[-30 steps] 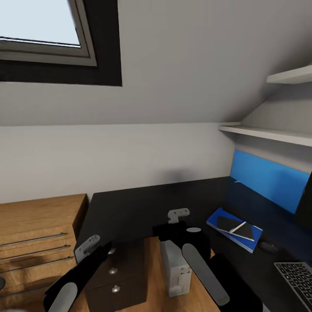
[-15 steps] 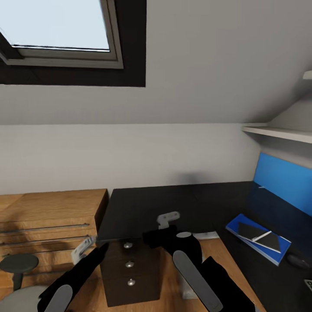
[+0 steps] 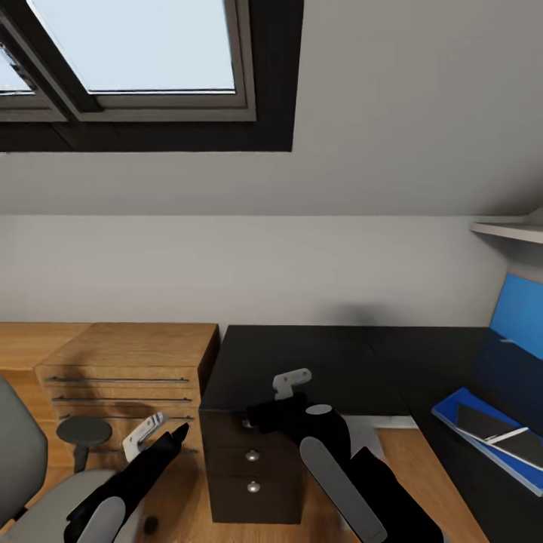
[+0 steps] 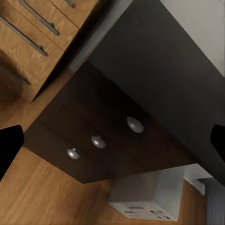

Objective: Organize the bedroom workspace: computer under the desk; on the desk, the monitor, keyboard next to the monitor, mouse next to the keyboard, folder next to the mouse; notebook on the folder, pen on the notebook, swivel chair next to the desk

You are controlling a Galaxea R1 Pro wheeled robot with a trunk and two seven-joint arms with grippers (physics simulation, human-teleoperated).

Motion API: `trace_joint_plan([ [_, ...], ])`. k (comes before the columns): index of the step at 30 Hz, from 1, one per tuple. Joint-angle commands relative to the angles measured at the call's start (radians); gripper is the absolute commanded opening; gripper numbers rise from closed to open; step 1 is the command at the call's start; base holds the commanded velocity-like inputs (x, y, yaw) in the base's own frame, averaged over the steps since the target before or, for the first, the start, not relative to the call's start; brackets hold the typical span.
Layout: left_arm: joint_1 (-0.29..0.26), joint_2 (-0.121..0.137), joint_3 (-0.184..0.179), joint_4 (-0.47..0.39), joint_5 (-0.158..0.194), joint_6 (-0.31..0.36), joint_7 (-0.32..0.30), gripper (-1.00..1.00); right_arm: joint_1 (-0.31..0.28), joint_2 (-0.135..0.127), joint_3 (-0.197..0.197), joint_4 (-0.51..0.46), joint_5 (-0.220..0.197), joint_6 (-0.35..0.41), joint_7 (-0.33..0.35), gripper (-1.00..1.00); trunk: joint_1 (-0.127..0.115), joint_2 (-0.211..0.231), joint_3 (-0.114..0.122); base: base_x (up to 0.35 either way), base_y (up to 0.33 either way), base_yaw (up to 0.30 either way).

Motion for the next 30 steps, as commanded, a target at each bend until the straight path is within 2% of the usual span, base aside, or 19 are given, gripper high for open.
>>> trace_joint_plan([
  [1,-0.001,0.001,-0.002,-0.001,0.007,0.001,0.009,1.0,-0.001,0.0,0.001,-0.001,-0.009,0.002,-0.011,1.0,0.0,-0.001,-0.001,0.0,0.0,0.28],
  [13,-0.001,0.001,-0.001,-0.001,0.006,0.001,0.009,1.0,0.0,0.0,0.003,-0.001,-0.009,0.002,-0.011,1.0,0.0,-0.001,-0.001,0.0,0.031,0.28],
  [30,-0.001,0.001,0.002,-0.001,0.017,0.001,0.008,1.0,0.001,0.0,0.004,-0.001,-0.009,0.004,-0.011,1.0,0.0,-0.001,-0.001,0.0,0.252,0.28],
])
